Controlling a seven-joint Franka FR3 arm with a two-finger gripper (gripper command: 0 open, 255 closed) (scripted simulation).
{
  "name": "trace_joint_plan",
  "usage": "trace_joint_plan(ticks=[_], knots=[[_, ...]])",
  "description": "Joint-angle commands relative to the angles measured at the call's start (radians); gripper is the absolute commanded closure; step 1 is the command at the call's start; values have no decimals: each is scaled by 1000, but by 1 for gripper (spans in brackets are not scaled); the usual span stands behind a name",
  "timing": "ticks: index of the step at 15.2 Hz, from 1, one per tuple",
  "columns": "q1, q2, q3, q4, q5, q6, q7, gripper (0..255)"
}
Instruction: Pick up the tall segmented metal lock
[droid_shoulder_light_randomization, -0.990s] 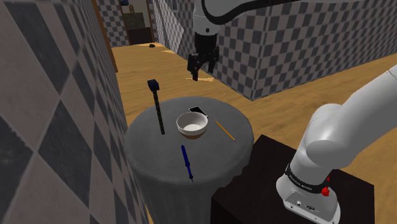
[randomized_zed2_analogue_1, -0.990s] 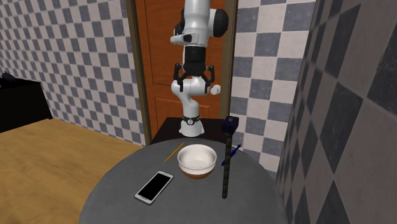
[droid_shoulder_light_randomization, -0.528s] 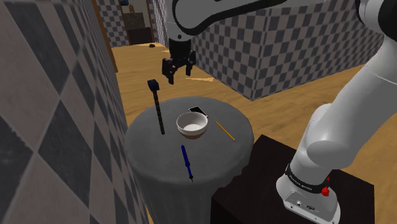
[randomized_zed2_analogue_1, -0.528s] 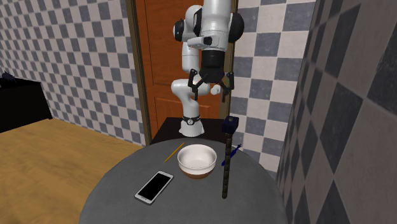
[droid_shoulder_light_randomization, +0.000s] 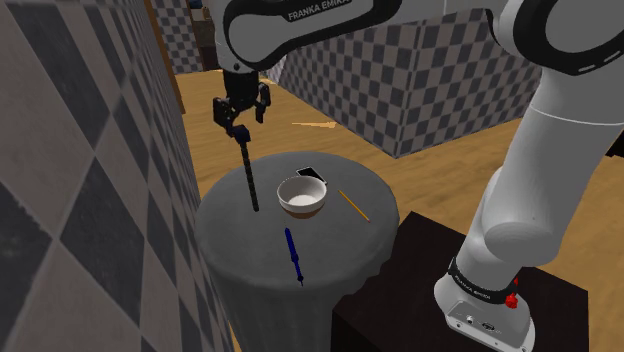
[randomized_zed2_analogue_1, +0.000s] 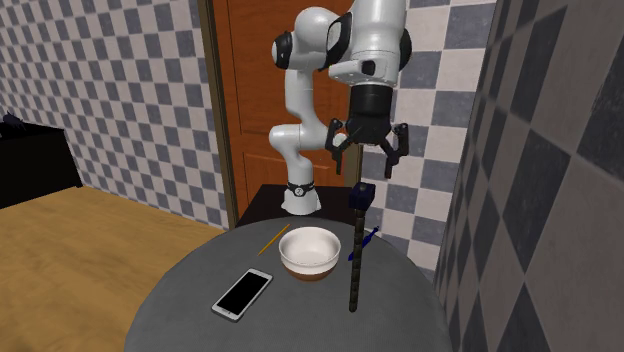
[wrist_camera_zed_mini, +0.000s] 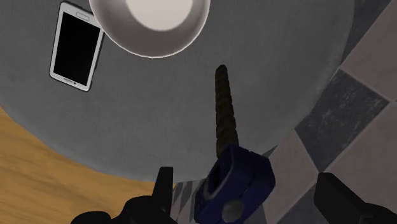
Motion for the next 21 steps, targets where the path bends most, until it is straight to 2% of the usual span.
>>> trace_joint_plan(ticks=[1,7,9,10,18,21], knots=[[4,16,4,2,-10,17,12,0],[3,24,2,-77,-19,103,27,0],[3,24,2,-77,-19,103,27,0],[3,24,2,-77,-19,102,27,255],[3,23,2,-80,-19,105,27,255],[3,20,3,-54,-16,77,22,255]])
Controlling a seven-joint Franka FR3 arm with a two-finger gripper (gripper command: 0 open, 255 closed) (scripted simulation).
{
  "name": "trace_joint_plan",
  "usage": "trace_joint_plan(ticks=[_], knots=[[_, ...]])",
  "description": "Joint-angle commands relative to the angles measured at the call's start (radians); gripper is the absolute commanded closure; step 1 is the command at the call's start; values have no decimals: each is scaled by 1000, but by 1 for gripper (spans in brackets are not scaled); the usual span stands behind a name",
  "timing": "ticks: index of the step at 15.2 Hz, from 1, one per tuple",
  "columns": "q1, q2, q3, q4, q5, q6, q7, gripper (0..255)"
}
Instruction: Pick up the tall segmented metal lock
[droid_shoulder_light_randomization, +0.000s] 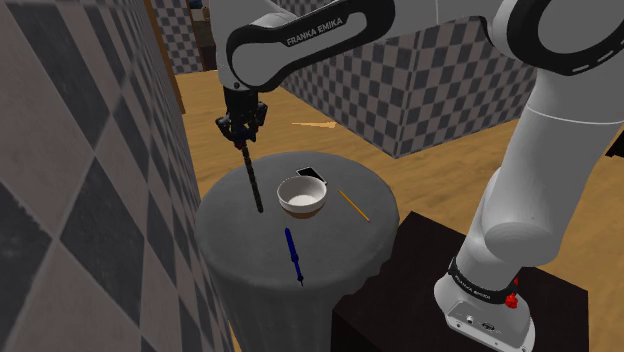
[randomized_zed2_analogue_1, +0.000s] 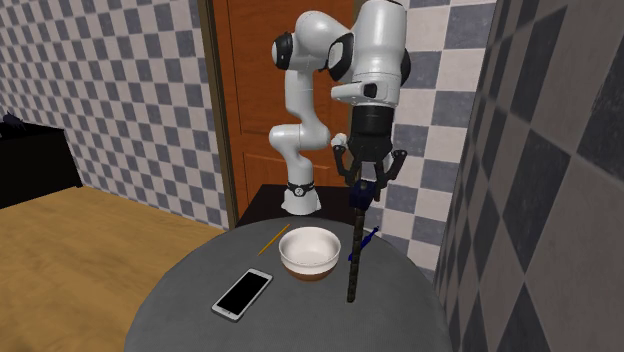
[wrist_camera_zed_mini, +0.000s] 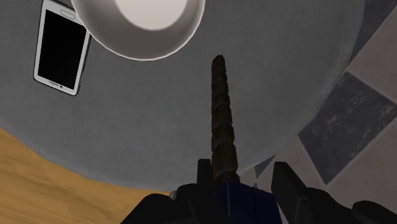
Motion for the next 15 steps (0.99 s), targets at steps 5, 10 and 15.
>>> trace_joint_plan(ticks=[5,10,15], knots=[[1,-5,1,71,8,-75,-13,255],[2,-4,2,139,12,-142,-23,255],[3,0,3,186,13,-185,-28,255]])
